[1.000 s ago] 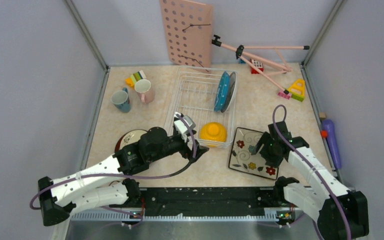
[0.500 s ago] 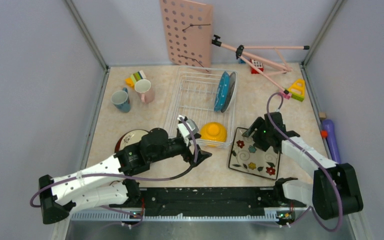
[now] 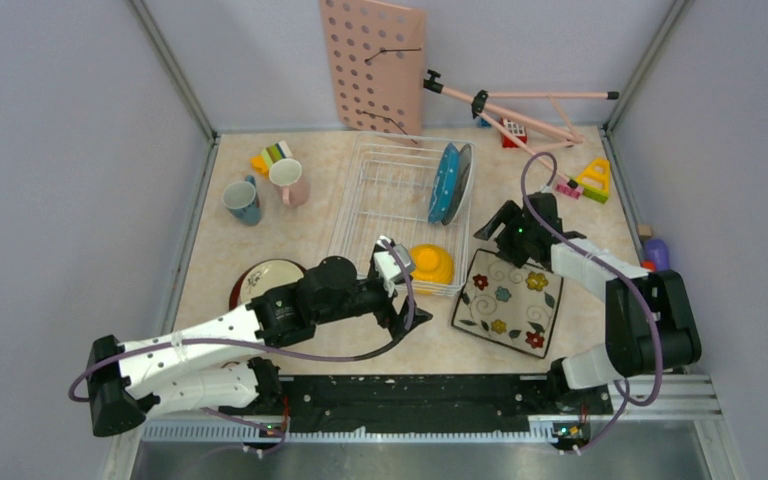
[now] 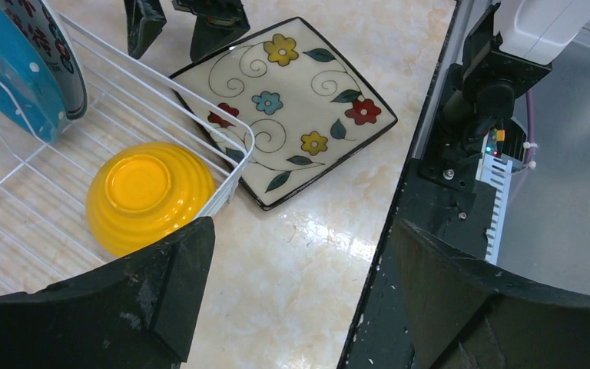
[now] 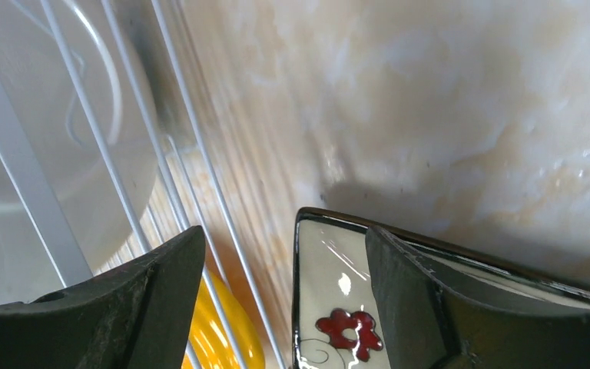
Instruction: Load the mixed dishes into the dish rack
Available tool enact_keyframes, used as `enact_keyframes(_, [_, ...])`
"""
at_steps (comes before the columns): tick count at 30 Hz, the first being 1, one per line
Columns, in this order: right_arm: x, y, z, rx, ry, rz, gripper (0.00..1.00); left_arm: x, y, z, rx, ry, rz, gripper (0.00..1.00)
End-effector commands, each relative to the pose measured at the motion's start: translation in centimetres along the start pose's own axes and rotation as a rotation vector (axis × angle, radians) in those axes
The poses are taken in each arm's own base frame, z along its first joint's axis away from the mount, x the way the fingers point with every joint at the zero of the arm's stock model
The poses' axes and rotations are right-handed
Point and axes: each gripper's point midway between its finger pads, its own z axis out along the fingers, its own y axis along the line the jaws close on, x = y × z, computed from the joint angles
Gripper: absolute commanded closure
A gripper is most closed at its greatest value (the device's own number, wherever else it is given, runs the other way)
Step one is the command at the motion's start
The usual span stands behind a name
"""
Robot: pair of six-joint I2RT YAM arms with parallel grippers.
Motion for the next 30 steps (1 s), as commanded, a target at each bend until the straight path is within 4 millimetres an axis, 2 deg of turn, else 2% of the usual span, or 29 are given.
enact_keyframes(1, [-1.1,-2.7,-0.3,0.133,-0.010,-0.063,0.21,-2.6,-1.3,0.5,0.044,-0.077,0.011,0.11])
enact_keyframes(5, [-1.6,-2.9,-3.5,0.162,-0.038,-0.086,0.17,-1.9,-2.8,1.9,0.055,-0.041,0.111,0.11])
enact_keyframes(8, [-2.1,-4.0,-6.2,0.200,-0.063,-0.075,0.16,-1.4,-4.3,3.4,0.090,-0.007,0.260,0.10])
enact_keyframes(12, [-2.7,-5.9,-10.0,0.276,-0.096,-0.038,0.13,0.5,-6.5,6.0,0.165,0.071,0.491,0.08])
enact_keyframes(18, [-2.5,-8.5,-13.7,0.332,-0.102,-0.016,0.07,3.9,-7.3,9.9,0.224,0.165,0.772,0.02])
enact_keyframes(21, [-2.0,-9.3,-14.3,0.331,-0.092,-0.007,0.05,5.8,-6.7,11.7,0.197,0.234,0.860,0.02])
enact_keyframes(24, [-1.1,-9.9,-13.4,0.324,-0.026,0.024,0.06,7.6,-6.2,13.2,0.182,0.287,0.946,0.03])
enact_keyframes(25, [-1.1,-10.0,-13.0,0.331,-0.008,0.030,0.07,7.6,-6.2,13.6,0.176,0.283,0.963,0.04])
enact_keyframes(30, [-3.2,-9.5,-11.4,0.336,-0.035,0.053,0.08,10.0,-5.8,15.6,0.153,0.349,1.031,0.05])
